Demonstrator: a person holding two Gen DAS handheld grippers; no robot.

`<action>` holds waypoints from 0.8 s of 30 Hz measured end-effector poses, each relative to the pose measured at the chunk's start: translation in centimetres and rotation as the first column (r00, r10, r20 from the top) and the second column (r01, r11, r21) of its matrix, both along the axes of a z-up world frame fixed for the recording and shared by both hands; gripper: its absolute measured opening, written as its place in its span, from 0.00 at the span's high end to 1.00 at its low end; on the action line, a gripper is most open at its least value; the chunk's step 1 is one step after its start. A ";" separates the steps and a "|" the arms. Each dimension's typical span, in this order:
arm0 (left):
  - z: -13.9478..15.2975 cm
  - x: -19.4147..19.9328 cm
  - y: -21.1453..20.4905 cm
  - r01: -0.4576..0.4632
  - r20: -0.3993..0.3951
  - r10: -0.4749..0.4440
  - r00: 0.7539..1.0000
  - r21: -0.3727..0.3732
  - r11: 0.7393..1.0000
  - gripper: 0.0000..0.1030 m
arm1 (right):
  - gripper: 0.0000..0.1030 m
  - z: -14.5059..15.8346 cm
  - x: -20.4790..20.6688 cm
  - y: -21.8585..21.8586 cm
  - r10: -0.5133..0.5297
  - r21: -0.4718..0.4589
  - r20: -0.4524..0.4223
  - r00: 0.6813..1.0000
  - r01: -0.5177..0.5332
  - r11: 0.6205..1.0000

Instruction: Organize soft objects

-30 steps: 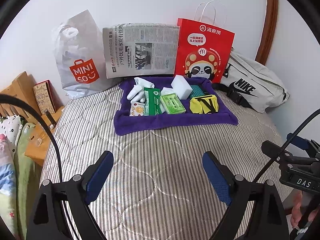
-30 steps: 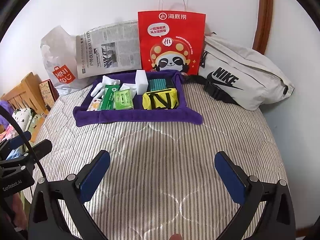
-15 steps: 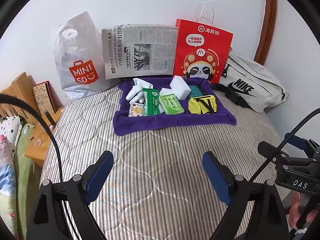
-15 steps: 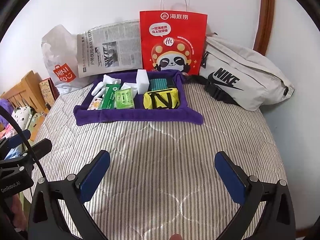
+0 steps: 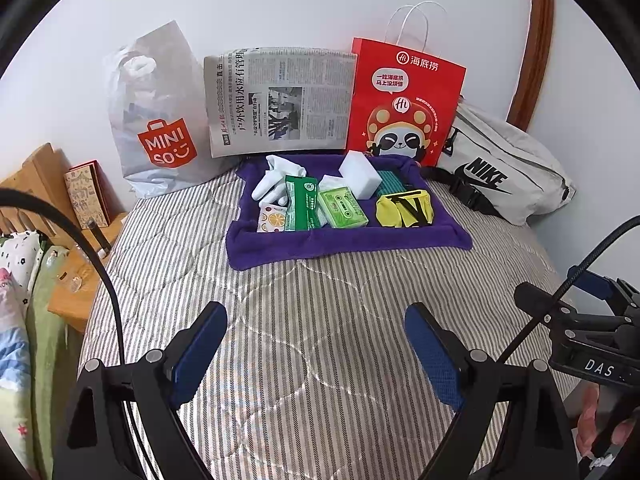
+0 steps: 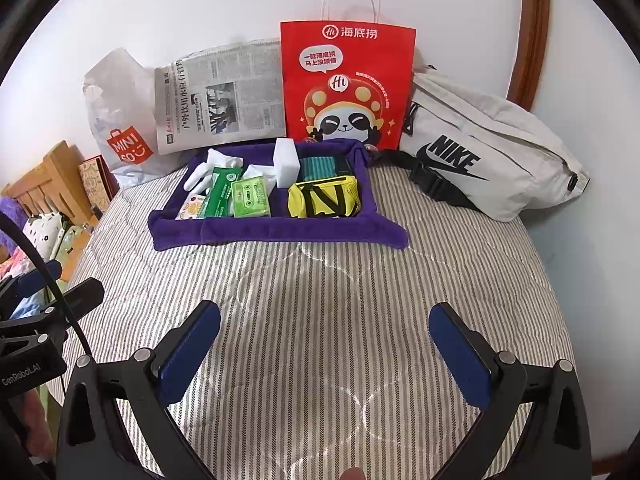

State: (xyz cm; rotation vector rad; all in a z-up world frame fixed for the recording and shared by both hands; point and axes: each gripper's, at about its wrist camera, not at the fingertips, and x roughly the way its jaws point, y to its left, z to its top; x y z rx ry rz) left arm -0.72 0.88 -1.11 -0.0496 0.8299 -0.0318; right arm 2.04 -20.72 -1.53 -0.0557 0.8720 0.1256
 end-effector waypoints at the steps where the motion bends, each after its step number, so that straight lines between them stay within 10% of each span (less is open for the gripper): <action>1: 0.0 0.0 0.0 0.000 0.000 0.000 1.000 0.001 1.000 0.12 | 0.00 0.0 0.0 0.0 0.000 -0.001 0.001 1.000 0.000 1.000; 24: 0.1 -0.2 0.0 -0.005 -0.003 0.005 1.000 0.002 1.000 0.12 | 0.00 0.1 -0.3 -0.6 -0.010 -0.003 0.004 1.000 0.010 1.000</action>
